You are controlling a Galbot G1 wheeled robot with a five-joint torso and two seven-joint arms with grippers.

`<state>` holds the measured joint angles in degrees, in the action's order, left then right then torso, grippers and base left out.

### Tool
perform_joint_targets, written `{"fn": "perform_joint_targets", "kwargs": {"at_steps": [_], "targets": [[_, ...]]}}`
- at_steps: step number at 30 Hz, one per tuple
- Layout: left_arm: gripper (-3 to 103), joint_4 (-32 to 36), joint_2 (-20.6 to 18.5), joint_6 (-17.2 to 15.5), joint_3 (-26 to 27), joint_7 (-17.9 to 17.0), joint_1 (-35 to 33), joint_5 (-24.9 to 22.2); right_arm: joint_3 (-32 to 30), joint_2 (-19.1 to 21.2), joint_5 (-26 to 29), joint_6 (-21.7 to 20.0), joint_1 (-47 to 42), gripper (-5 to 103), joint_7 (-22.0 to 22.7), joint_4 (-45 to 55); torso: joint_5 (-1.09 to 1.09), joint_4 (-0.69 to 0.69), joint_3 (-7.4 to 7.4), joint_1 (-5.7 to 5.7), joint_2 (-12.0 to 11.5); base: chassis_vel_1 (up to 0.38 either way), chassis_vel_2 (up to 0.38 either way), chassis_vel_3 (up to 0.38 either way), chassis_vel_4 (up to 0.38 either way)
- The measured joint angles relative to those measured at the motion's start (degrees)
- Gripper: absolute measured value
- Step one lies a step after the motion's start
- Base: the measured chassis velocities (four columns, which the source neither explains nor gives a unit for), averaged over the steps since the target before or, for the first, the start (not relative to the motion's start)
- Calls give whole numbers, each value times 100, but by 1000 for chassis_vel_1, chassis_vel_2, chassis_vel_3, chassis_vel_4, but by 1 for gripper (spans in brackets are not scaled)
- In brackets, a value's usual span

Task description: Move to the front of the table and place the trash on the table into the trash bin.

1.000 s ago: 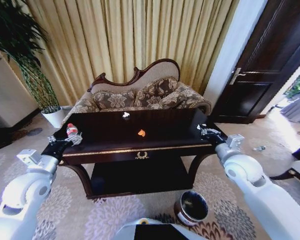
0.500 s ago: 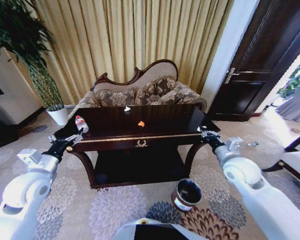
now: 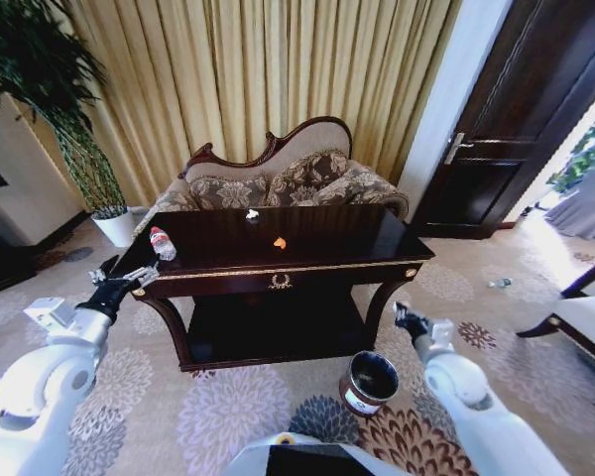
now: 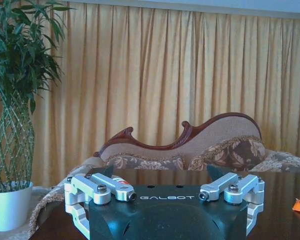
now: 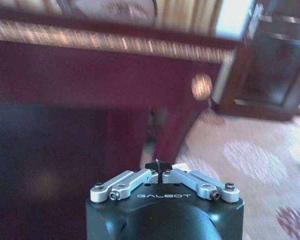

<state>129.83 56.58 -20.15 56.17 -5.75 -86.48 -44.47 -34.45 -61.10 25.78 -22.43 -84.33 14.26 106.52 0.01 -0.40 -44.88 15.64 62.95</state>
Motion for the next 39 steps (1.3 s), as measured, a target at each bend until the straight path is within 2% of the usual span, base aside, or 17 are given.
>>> {"fn": "perform_joint_targets", "kwargs": {"at_steps": [8,10,11,15,16,17,19,22,23,26,27,29,30,33,39], "targets": [[100,-71,30,13,1,29,38,0,60,-233,-278,0,35,0,22,-477,-1,0,0,1,0,0,0,0,0],[100,-87,37,13,-19,32,51,1,66,-245,-343,52,36,11,22,-530,-1,0,0,0,0,0,0,0,0],[100,-87,37,13,-19,32,51,1,66,-245,-343,52,36,11,22,-530,-1,0,0,0,0,0,0,0,0],[100,-107,42,15,-29,40,64,2,67,-230,-451,164,52,32,17,-607,-1,0,0,1,0,0,0,0,0],[100,-107,42,15,-29,40,64,2,67,-230,-451,164,52,32,17,-607,-1,0,0,1,0,0,0,0,0],[100,-110,40,16,-28,44,66,3,67,-222,-455,174,51,38,15,-607,-1,0,0,1,0,0,0,0,0],[100,-112,37,16,-28,45,69,2,67,-217,-456,179,50,38,15,-606,-1,0,0,1,0,0,0,0,0],[100,-114,21,17,-27,48,91,-3,66,-207,-451,204,57,54,33,-578,-1,0,0,0,0,0,0,0,0],[100,-114,21,17,-27,48,91,-3,66,-207,-451,204,57,54,33,-578,-1,0,0,0,0,0,0,0,0],[100,-111,12,18,-19,48,92,-25,67,-184,-417,321,65,70,92,-437,-1,0,0,0,0,0,0,0,0],[100,-111,12,18,-19,48,92,-25,67,-184,-417,321,65,70,92,-437,-1,0,0,0,0,0,0,0,0],[100,-109,6,20,5,47,79,-38,67,-94,-208,402,82,81,119,-78,1,-1,0,1,0,0,0,0,0],[100,-109,6,20,5,47,79,-38,67,-94,-208,402,82,81,119,-78,1,-1,0,1,0,0,0,0,0],[100,-94,5,22,35,47,55,-51,67,98,445,337,117,96,121,609,-1,1,0,0,0,0,0,0,0],[100,-51,5,20,47,41,69,-74,72,363,990,394,214,100,127,1477,-1,0,0,0,0,0,0,0,0]]}}
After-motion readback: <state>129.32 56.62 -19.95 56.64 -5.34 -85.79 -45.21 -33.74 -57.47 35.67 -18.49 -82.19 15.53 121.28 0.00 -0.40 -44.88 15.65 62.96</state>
